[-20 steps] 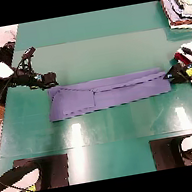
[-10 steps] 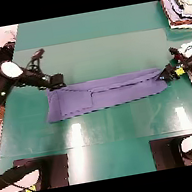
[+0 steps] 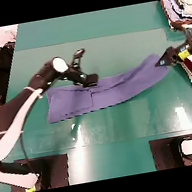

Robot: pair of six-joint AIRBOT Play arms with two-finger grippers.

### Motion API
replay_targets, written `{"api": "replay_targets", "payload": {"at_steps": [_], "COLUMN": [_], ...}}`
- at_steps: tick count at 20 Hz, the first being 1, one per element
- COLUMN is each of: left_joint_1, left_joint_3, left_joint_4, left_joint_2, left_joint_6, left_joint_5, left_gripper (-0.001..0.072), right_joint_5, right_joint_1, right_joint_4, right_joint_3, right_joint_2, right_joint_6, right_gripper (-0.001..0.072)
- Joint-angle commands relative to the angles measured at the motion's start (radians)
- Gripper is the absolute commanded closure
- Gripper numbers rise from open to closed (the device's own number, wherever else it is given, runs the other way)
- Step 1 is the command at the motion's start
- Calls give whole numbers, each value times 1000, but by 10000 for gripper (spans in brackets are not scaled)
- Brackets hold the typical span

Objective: Fold the shirts.

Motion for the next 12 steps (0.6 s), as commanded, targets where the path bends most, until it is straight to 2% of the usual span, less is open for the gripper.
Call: {"api": "replay_targets", "payload": {"at_steps": [1,6,12], "left_joint_1": [-76,-83,-83], "left_joint_3": [115,119,119], "left_joint_4": [-4,-3,1], "left_joint_2": [-137,-188,-187], "left_joint_6": [-1,-27,-26], "left_joint_5": [13,27,43], "left_gripper": [678,677,677], "right_joint_5": [-5,-15,-73], "right_joint_1": [88,241,380], "right_joint_4": [1,0,0], "right_joint_3": [112,262,330], "right_joint_2": [90,97,97], "right_joint_6": [101,132,132], "right_gripper": [700,699,699]}}
